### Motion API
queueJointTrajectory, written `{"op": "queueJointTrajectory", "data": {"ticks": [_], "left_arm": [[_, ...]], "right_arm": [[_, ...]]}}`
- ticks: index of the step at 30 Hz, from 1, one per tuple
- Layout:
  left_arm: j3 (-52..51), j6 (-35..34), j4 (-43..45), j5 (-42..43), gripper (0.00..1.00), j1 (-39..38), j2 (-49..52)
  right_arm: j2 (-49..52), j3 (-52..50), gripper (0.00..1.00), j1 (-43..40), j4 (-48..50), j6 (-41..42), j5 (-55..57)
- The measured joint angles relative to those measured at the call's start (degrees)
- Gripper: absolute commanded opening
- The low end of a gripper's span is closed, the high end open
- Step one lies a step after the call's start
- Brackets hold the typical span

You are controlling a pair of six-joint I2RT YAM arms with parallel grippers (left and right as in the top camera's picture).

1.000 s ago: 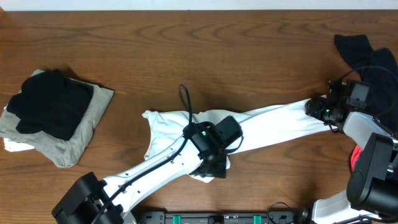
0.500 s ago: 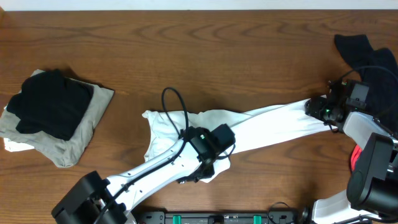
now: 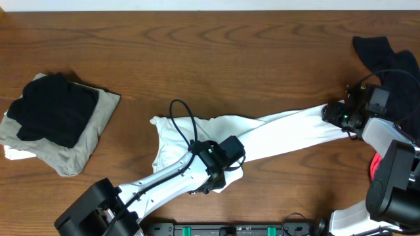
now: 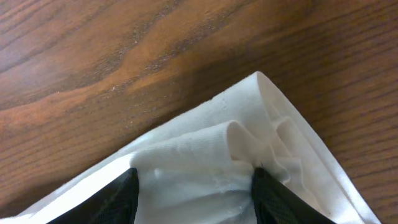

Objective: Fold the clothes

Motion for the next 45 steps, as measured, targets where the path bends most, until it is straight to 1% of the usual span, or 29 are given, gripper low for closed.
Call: {"op": "queueJointTrajectory", "data": {"ticks": [3, 8, 14, 21, 22, 24, 26, 27, 32, 38, 41, 45], "left_arm": [[0.0, -2.0, -1.9, 0.5, 0.5, 0.0, 0.0], [-0.1, -3.8, -1.6, -0.8, 0.5, 0.0, 0.0], [-0.1, -4.1, 1.3, -2.8, 0.5, 0.0, 0.4], [-0.1, -4.3, 4.5, -3.9, 0.5, 0.1, 5.7], [-0.1, -4.6, 4.6, -3.9, 0.47, 0.2, 6.5], [-0.1, -5.0, 4.9, -3.6, 0.35, 0.4, 6.9], [-0.1, -5.5, 5.1, -3.2, 0.14, 0.5, 6.9], [-0.2, -5.7, 5.2, -3.2, 0.06, 0.5, 6.9], [-0.2, -5.0, 5.3, -1.4, 0.06, 0.7, 7.1], [0.0, -0.6, 3.5, 3.3, 0.06, 0.8, 6.3], [1.0, 2.3, -1.1, 4.5, 0.06, 0.9, 2.8], [3.0, 4.6, -3.7, 4.0, 0.06, 3.0, -4.4]], "right_arm": [[0.0, 0.0, 0.58, 0.0, 0.0, 0.0, 0.0], [0.0, 0.0, 0.59, 0.0, 0.0, 0.0, 0.0], [0.0, 0.0, 0.59, 0.0, -0.1, -0.2, 0.0], [0.0, 0.0, 0.59, 0.0, -0.1, -0.3, -0.1], [0.0, 0.0, 0.59, 0.0, -0.1, -0.3, -0.1], [0.0, 0.0, 0.59, 0.0, -0.1, -0.3, -0.1], [0.0, 0.0, 0.59, 0.0, -0.1, -0.3, -0.2], [0.0, 0.0, 0.59, 0.0, -0.1, -0.3, -0.2], [0.0, 0.0, 0.59, 0.0, -0.2, -0.3, -0.2], [0.0, 0.1, 0.59, 0.0, -0.2, -0.3, -0.2], [0.0, 0.1, 0.59, 0.0, -0.2, -0.4, -0.2], [0.0, 0.1, 0.6, 0.0, -0.2, -0.4, -0.2]]}}
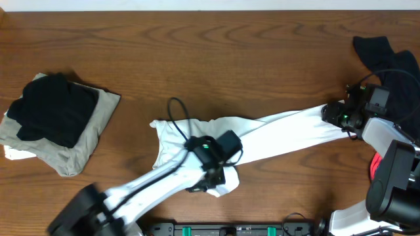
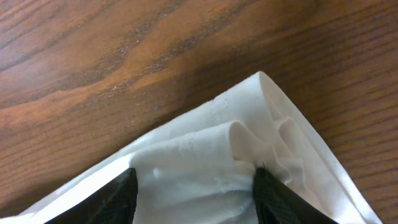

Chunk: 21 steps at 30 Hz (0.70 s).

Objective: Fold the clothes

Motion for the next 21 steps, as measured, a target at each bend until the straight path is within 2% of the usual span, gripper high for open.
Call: {"op": "queueJointTrajectory", "data": {"ticks": [5, 15, 21], "left_arm": [[0.7, 0.2, -1.8, 0.2, 0.06, 3.7, -7.1], [0.7, -1.1, -6.2, 2.9, 0.06, 2.5, -7.8], [0.7, -1.1, 0.2, 1.5, 0.06, 3.0, -7.8]], "right_arm": [[0.0, 0.0, 0.59, 0.0, 0.0, 0.0, 0.0], [0.0, 0.0, 0.59, 0.0, 0.0, 0.0, 0.0], [0.0, 0.0, 0.59, 0.0, 0.0, 0.0, 0.0]]}}
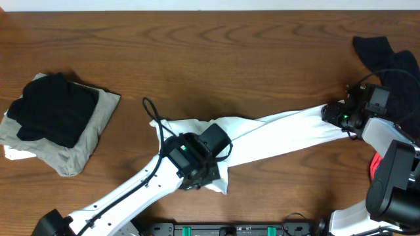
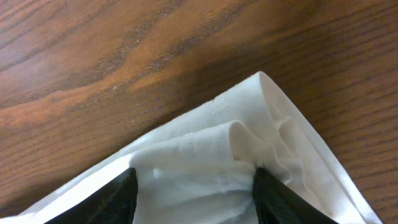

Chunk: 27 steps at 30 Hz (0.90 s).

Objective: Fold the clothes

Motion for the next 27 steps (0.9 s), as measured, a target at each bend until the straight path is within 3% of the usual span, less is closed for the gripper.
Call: {"op": "queueJointTrajectory", "data": {"ticks": [6, 13, 22, 27], "left_arm": [[0.0, -0.2, 13.4, -3.7, 0.06, 3.0, 0.0], [0.0, -0.5, 19.9, -15.2, 0.07, 4.1, 0.5], [0.0, -0.1, 33.9, -22.7, 0.08, 4.1, 11.0], [0.0, 0.9, 41.3, -23.4, 0.33, 4.2, 16.1]], "right_arm": [[0.0, 0.0, 0.59, 0.0, 0.0, 0.0, 0.0], [0.0, 0.0, 0.59, 0.0, 0.0, 0.0, 0.0], [0.0, 0.0, 0.6, 0.0, 0.0, 0.0, 0.0], [0.0, 0.0, 0.59, 0.0, 0.0, 0.0, 0.0]]}}
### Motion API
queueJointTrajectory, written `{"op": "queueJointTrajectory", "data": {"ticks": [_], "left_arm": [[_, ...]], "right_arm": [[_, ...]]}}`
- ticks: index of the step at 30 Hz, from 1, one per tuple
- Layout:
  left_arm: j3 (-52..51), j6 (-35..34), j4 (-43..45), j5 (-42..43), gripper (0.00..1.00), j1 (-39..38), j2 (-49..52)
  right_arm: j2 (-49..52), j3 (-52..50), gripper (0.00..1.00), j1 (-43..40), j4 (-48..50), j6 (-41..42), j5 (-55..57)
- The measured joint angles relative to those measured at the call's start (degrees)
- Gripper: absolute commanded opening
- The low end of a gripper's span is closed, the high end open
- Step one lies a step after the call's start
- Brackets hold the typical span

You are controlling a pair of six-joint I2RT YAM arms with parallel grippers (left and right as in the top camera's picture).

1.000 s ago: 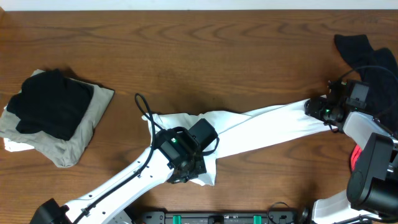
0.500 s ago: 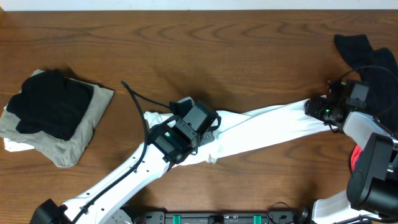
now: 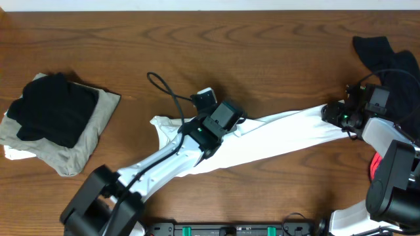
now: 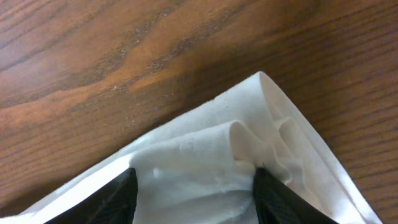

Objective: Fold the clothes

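A long white garment (image 3: 282, 137) lies stretched across the table from the middle to the right. My left gripper (image 3: 209, 131) sits low on its left part, near the upper edge, where the cloth is bunched against it; its fingers are hidden under its own body. My right gripper (image 3: 336, 113) is shut on the garment's right end. In the right wrist view the white cloth (image 4: 249, 143) comes to a folded corner, pinched between my two black fingers (image 4: 115, 196), the right gripper (image 4: 193, 196) low in the frame.
A folded stack, black on beige (image 3: 59, 121), lies at the left. A dark garment (image 3: 387, 59) is heaped at the far right, with something red (image 3: 375, 167) below it. The left arm's cable (image 3: 164, 88) loops over the wood.
My left gripper has moved from the garment's lower left edge up to its upper edge. The hanging lower flap is gone from view and the garment is narrower. The right gripper has not moved.
My left gripper was at the lower hem near the middle, with the right gripper holding the far end throughout. The left gripper then stood further left with a flap trailing below it. Now it is at the upper edge and the lower part lies folded up.
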Motion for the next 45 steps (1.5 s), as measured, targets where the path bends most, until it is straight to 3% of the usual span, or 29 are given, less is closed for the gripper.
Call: {"op": "queueJointTrajectory", "data": {"ticks": [4, 6, 10, 16, 22, 32, 45], "left_arm": [[0.0, 1.2, 1.5, -0.2, 0.65, 0.9, 1.2], [0.0, 2.3, 2.1, -0.4, 0.7, 1.8, 1.2], [0.0, 5.9, 0.2, -0.5, 0.71, 4.9, 0.7], [0.0, 9.9, -10.6, -0.7, 0.71, 10.9, -6.0], [0.0, 13.0, -13.3, -0.7, 0.71, 12.3, -7.4], [0.0, 14.3, -17.8, 0.2, 0.71, 13.0, -1.7], [-1.0, 14.4, -25.3, 7.2, 0.71, 16.2, -1.4]], "right_arm": [[0.0, 0.0, 0.6, 0.0, 0.0, 0.0, 0.0], [0.0, 0.0, 0.59, 0.0, 0.0, 0.0, 0.0], [0.0, 0.0, 0.6, 0.0, 0.0, 0.0, 0.0], [-0.1, 1.0, 0.64, 0.0, -1.8, -1.7, -1.4], [-4.0, 2.4, 0.66, 1.4, -12.3, -2.0, -3.5], [-18.3, 8.9, 0.7, 16.3, -16.1, -3.0, -15.3], [-9.4, 8.8, 0.71, 35.2, -12.7, -0.2, -26.5]]}}
